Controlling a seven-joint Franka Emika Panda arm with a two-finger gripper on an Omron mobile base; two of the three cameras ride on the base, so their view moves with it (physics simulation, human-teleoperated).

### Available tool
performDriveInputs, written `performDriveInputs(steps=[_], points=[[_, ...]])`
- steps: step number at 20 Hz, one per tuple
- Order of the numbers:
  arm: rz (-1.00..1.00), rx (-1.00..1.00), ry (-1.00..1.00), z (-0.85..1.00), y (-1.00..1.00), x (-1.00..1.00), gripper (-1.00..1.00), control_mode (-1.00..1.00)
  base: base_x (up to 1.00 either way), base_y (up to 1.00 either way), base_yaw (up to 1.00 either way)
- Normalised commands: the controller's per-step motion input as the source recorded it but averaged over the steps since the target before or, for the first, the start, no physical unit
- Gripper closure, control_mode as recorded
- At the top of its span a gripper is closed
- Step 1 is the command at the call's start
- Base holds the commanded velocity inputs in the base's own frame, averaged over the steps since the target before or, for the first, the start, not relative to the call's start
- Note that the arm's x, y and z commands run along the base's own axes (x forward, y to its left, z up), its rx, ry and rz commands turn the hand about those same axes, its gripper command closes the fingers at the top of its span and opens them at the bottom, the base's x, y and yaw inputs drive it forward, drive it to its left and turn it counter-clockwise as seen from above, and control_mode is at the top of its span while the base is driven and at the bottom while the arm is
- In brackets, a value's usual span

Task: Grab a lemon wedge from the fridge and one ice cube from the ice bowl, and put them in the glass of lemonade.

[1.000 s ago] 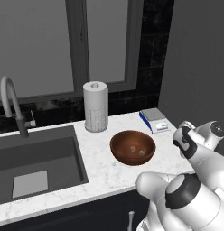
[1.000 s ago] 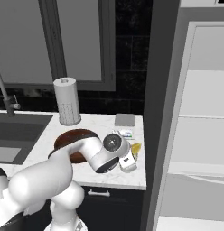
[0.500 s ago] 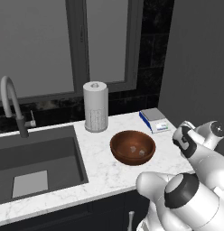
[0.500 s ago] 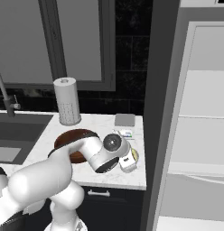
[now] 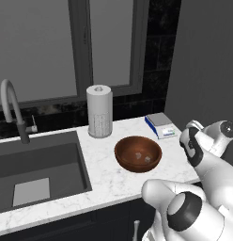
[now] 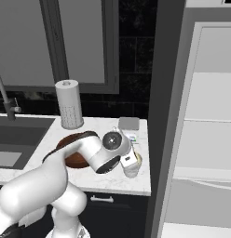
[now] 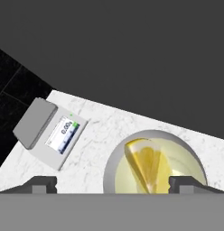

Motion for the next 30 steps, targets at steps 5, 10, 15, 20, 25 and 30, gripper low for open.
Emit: performDriveInputs(steps=[5, 10, 15, 20, 25, 30], points=[[-0.02, 0.0, 0.0, 0.09, 0.02, -0.03, -1.0, -1.0, 0.0, 0.0, 0.0], [-0.01, 0.0, 0.0, 0.0, 0.01, -0.23, -1.0, -1.0, 0.0, 0.0, 0.0], [0.0, 0.0, 0.0, 0.0, 0.03, -0.17, -1.0, -1.0, 0.0, 0.0, 0.0], [0.0, 0.0, 0.0, 0.03, 0.25, -0.06, -1.0, -1.0, 0.0, 0.0, 0.0], [0.0, 0.0, 0.0, 0.09, 0.28, -0.02, -1.0, -1.0, 0.0, 0.0, 0.0], [0.15, -0.13, 0.06, 0.49, 0.7, 0.0, -1.0, -1.0, 0.0, 0.0, 0.0]])
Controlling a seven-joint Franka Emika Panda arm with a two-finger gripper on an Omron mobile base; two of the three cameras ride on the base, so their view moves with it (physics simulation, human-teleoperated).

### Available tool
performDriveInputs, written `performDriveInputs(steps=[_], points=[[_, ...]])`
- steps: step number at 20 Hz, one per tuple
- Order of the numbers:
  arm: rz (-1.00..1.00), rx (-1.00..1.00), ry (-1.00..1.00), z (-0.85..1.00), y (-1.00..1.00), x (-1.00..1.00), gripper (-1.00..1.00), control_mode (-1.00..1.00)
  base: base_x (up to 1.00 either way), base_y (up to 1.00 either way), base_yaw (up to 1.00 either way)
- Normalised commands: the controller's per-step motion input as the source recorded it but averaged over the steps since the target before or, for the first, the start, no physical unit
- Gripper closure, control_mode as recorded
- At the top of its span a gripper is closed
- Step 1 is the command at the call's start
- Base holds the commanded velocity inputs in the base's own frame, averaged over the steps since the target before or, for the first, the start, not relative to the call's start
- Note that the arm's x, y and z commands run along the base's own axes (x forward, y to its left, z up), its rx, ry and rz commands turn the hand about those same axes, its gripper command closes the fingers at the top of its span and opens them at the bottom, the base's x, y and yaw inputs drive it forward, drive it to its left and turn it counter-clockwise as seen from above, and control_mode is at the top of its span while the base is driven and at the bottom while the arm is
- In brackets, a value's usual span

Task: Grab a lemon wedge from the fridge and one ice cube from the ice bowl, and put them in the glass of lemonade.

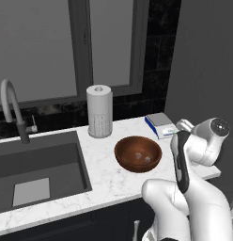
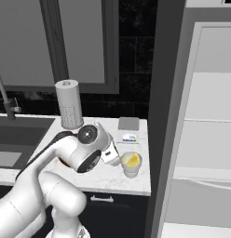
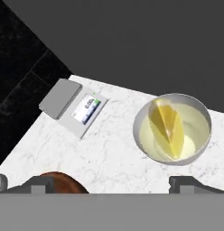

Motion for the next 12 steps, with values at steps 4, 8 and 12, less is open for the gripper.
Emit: performDriveInputs(steps=[4, 8, 12], points=[[0.44, -0.28, 0.24, 0.67, 1.0, 0.01, -1.0, -1.0, 0.0, 0.0, 0.0], [0.54, -0.2, 0.27, 0.24, 0.88, 0.1, -1.0, -1.0, 0.0, 0.0, 0.0], [0.48, 0.02, 0.0, -0.07, 0.36, 0.02, -1.0, -1.0, 0.0, 0.0, 0.0]])
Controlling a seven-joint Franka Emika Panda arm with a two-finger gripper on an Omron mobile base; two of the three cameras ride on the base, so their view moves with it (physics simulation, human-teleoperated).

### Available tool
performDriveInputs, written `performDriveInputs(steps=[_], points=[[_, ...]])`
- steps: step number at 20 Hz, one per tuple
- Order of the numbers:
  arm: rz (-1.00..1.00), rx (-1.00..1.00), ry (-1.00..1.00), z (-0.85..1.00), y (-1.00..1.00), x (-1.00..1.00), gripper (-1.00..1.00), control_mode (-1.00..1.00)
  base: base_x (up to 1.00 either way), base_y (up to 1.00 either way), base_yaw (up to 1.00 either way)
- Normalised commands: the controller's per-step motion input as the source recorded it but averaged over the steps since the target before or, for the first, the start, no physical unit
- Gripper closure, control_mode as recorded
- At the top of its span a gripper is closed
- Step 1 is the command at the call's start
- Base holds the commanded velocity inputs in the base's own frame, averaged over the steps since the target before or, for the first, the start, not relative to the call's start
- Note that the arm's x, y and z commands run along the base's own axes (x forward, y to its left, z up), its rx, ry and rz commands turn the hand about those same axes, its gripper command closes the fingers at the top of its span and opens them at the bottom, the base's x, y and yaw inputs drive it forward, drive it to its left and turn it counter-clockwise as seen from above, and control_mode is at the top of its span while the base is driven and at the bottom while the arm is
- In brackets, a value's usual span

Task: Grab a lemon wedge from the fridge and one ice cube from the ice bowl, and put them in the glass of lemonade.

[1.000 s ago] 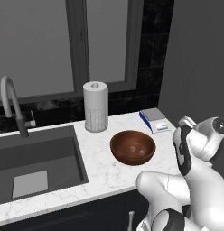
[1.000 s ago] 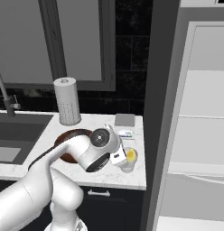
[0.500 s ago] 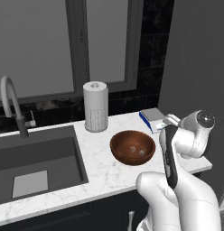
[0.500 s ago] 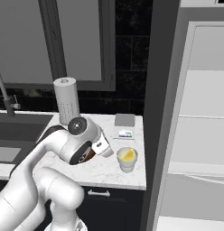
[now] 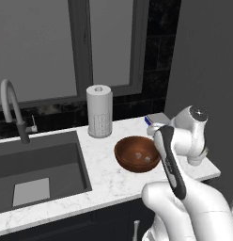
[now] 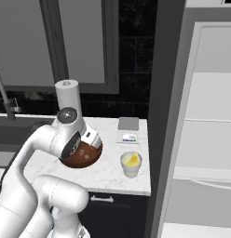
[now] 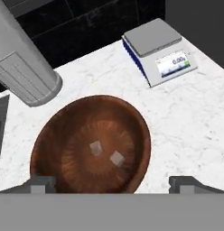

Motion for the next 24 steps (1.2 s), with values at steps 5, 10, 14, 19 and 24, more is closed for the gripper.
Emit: performDriveInputs(steps=[5, 10, 14, 19, 24], points=[[0.43, 0.01, 0.16, -0.07, 0.57, 0.12, -1.0, -1.0, 0.0, 0.0, 0.0], [0.08, -0.24, 0.39, 0.05, 0.47, 0.32, -1.0, -1.0, 0.0, 0.0, 0.0], [0.0, -0.17, 0.33, 0.12, 0.12, 0.45, -1.0, -1.0, 0.0, 0.0, 0.0], [0.0, 0.0, 0.14, -0.38, -0.06, 0.0, -1.0, -1.0, 0.0, 0.0, 0.0], [0.0, 0.0, 0.0, -0.71, -0.15, 0.0, -1.0, -1.0, 0.0, 0.0, 0.0]])
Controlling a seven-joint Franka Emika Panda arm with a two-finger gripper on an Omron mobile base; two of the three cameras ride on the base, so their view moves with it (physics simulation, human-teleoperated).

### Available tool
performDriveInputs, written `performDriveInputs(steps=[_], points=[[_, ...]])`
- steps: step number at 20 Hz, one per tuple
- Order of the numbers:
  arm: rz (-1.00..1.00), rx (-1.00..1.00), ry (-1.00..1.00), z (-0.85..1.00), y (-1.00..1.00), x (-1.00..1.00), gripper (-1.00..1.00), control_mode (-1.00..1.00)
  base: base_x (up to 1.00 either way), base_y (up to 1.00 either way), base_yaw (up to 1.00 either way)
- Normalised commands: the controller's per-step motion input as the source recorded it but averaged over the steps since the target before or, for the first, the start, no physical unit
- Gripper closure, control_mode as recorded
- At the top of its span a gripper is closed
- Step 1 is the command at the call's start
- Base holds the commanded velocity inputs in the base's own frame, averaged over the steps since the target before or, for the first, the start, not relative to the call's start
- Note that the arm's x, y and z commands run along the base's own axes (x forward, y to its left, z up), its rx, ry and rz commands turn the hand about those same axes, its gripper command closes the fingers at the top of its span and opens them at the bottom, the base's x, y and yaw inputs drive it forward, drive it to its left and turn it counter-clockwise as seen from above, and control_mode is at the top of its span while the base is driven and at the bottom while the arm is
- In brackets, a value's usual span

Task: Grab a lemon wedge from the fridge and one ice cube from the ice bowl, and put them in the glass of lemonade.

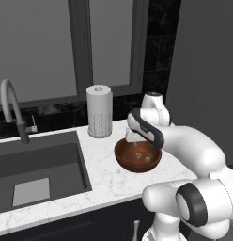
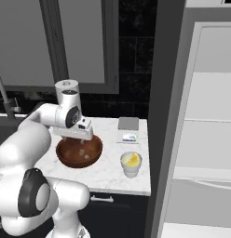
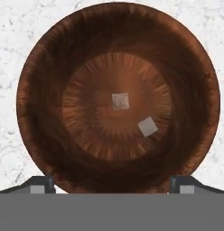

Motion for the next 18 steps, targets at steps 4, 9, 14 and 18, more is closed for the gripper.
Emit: performDriveInputs(steps=[4, 9, 14, 18], points=[[0.0, 0.0, 0.0, -0.33, -0.01, 0.0, -1.0, -1.0, 0.0, 0.0, 0.0], [0.0, 0.0, 0.0, -0.21, 0.0, 0.0, -1.0, -1.0, 0.0, 0.0, 0.0], [0.0, 0.0, 0.0, -0.07, 0.0, 0.0, -1.0, -1.0, 0.0, 0.0, 0.0], [0.0, 0.0, 0.0, -0.01, 0.0, 0.15, -1.0, -1.0, 0.0, 0.0, 0.0]])
